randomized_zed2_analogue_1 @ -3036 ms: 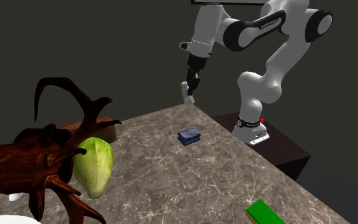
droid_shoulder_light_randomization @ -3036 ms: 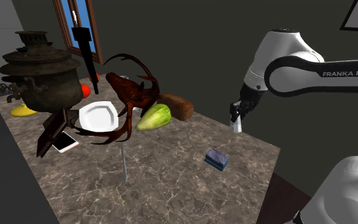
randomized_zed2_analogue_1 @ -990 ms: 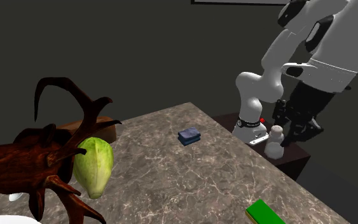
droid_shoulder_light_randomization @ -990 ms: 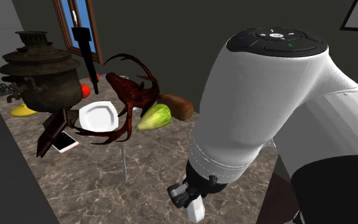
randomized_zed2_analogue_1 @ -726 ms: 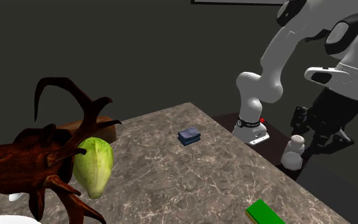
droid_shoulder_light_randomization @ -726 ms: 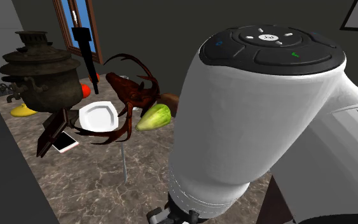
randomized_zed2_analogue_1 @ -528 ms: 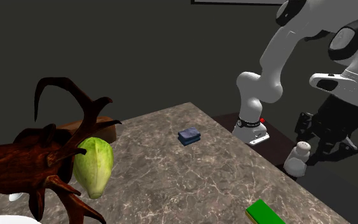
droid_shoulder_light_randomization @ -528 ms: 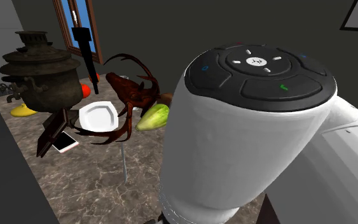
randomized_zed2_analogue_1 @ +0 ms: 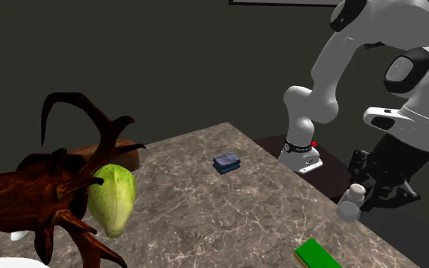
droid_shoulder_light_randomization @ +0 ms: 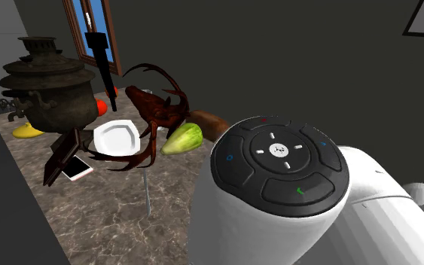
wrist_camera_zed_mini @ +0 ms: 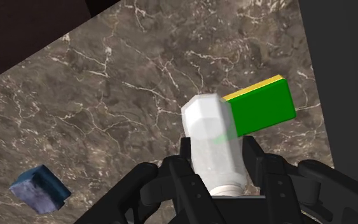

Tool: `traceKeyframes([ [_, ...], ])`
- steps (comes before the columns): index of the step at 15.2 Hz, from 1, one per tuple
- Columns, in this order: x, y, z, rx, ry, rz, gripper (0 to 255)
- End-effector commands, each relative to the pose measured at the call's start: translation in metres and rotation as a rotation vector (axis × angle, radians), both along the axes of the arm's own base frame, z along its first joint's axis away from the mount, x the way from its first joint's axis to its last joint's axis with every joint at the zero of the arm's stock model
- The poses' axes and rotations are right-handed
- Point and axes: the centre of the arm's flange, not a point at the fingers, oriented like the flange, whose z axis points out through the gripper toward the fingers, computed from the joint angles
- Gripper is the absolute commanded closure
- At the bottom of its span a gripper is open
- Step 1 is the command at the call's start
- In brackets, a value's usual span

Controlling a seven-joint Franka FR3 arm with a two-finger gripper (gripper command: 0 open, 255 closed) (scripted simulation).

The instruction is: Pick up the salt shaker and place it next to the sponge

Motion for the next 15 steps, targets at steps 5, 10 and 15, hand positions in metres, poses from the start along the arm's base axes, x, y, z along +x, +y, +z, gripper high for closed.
traceKeyframes([
  [5, 0.0, 0.0, -0.032, 0.0, 0.0, 0.0, 255],
  [10, 0.0, 0.0, -0.059, 0.0, 0.0, 0.0, 255],
  [15, 0.0, 0.0, -0.085, 0.0, 0.0, 0.0, 255],
])
